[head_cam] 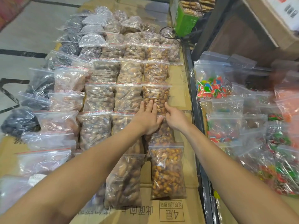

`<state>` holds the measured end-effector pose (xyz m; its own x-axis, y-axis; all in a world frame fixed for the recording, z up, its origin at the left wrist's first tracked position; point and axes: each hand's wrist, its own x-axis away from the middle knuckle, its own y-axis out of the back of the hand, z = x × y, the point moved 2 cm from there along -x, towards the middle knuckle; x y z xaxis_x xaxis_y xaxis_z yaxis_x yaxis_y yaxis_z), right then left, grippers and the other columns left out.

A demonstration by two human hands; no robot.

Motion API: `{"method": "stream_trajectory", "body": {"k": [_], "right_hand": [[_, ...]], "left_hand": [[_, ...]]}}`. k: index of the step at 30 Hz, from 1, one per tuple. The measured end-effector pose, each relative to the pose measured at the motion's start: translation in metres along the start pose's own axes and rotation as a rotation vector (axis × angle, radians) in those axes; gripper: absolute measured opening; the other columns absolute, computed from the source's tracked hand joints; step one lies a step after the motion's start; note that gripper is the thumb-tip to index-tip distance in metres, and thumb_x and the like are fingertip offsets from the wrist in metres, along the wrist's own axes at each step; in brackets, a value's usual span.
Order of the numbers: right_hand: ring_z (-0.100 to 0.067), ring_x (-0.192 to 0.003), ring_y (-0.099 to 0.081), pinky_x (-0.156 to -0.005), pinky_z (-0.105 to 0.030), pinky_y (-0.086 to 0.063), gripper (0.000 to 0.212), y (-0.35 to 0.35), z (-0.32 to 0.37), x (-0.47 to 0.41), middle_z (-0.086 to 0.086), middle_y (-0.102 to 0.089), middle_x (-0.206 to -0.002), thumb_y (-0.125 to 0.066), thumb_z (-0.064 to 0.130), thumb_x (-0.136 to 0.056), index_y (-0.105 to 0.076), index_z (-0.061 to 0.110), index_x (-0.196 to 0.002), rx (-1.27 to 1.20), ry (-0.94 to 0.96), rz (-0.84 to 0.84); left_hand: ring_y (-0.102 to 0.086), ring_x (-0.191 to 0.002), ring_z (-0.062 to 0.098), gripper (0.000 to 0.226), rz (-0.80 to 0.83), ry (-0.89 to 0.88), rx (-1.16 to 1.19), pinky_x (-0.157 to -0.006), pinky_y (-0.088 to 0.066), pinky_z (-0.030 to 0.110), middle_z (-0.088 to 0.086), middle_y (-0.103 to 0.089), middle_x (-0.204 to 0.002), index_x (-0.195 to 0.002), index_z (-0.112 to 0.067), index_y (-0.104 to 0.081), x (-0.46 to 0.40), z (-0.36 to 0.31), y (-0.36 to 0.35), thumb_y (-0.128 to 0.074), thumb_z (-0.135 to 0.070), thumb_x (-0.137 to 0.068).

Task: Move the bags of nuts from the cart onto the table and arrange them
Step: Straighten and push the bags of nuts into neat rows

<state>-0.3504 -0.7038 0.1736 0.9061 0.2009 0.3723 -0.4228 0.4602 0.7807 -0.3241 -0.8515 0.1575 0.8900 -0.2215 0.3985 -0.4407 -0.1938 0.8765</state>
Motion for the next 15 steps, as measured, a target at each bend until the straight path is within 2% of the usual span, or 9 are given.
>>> {"method": "stream_trajectory", "body": {"k": [2, 4, 6, 7, 9, 11, 13, 15], "right_hand": [[-0.026, -0.141, -0.049, -0.104, -0.022, -0.038, 0.051, -0.001, 0.001, 0.009, -0.007, -0.046, -0.159, -0.040, 0.016, -0.109, -0.035, 0.016, -0.160, -0.117, -0.001, -0.038], [-0.024, -0.145, -0.045, -0.112, -0.027, -0.036, 0.051, -0.004, -0.002, 0.024, -0.006, -0.046, -0.159, -0.043, 0.023, -0.109, -0.037, 0.015, -0.159, -0.233, -0.022, -0.117], [-0.028, -0.145, -0.044, -0.114, -0.035, -0.037, 0.057, -0.011, -0.010, 0.045, -0.010, -0.045, -0.158, -0.048, 0.031, -0.108, -0.033, 0.012, -0.160, -0.302, -0.088, -0.162], [-0.029, -0.144, -0.044, -0.112, -0.036, -0.037, 0.062, -0.016, -0.012, 0.056, -0.010, -0.045, -0.158, -0.052, 0.034, -0.107, -0.030, 0.012, -0.160, -0.333, -0.121, -0.151], [-0.028, -0.141, -0.049, -0.106, -0.035, -0.041, 0.070, -0.026, -0.016, 0.070, -0.009, -0.052, -0.152, -0.060, 0.038, -0.102, -0.029, 0.012, -0.160, -0.386, -0.171, -0.090], [-0.026, -0.133, -0.056, -0.097, -0.029, -0.042, 0.064, -0.031, -0.018, 0.075, -0.006, -0.061, -0.138, -0.065, 0.038, -0.100, -0.042, 0.010, -0.153, -0.397, -0.169, -0.049], [-0.023, -0.127, -0.059, -0.095, -0.026, -0.040, 0.057, -0.028, -0.017, 0.078, -0.005, -0.063, -0.133, -0.066, 0.035, -0.099, -0.051, 0.009, -0.147, -0.375, -0.145, -0.024], [-0.017, -0.114, -0.064, -0.096, -0.027, -0.046, 0.041, -0.025, -0.019, 0.079, 0.005, -0.066, -0.118, -0.070, 0.026, -0.097, -0.059, 0.017, -0.136, -0.397, -0.119, 0.038]], "left_hand": [[0.007, -0.154, 0.044, 0.073, -0.060, 0.013, 0.071, -0.125, 0.003, 0.056, 0.020, -0.002, -0.168, -0.160, -0.001, -0.010, 0.007, 0.003, 0.003, -0.020, -0.050, -0.106], [-0.019, -0.150, 0.047, 0.059, -0.249, 0.033, 0.213, -0.122, -0.018, 0.055, 0.025, -0.027, -0.161, -0.150, 0.001, -0.037, 0.031, 0.002, 0.004, -0.037, -0.038, -0.105], [-0.041, -0.131, 0.040, 0.038, -0.431, 0.061, 0.378, -0.111, -0.037, 0.046, 0.024, -0.046, -0.140, -0.131, 0.000, -0.054, 0.063, -0.001, -0.003, -0.049, -0.021, -0.100], [-0.046, -0.123, 0.036, 0.033, -0.449, 0.083, 0.446, -0.104, -0.039, 0.041, 0.021, -0.050, -0.131, -0.127, -0.001, -0.057, 0.077, -0.005, -0.007, -0.050, -0.016, -0.098], [-0.055, -0.110, 0.032, 0.028, -0.358, 0.136, 0.560, -0.092, -0.043, 0.038, 0.017, -0.059, -0.118, -0.120, -0.004, -0.061, 0.093, -0.013, -0.018, -0.051, -0.014, -0.096], [-0.063, -0.103, 0.034, 0.028, -0.269, 0.179, 0.591, -0.083, -0.048, 0.038, 0.016, -0.069, -0.108, -0.117, -0.004, -0.064, 0.096, -0.020, -0.030, -0.051, -0.018, -0.096], [-0.063, -0.107, 0.037, 0.033, -0.229, 0.265, 0.615, -0.085, -0.050, 0.040, 0.017, -0.069, -0.114, -0.124, -0.004, -0.058, 0.093, -0.025, -0.040, -0.050, -0.023, -0.098], [-0.060, -0.112, 0.039, 0.037, -0.225, 0.353, 0.656, -0.088, -0.048, 0.042, 0.020, -0.063, -0.124, -0.129, -0.004, -0.050, 0.090, -0.032, -0.046, -0.048, -0.026, -0.099]]}}
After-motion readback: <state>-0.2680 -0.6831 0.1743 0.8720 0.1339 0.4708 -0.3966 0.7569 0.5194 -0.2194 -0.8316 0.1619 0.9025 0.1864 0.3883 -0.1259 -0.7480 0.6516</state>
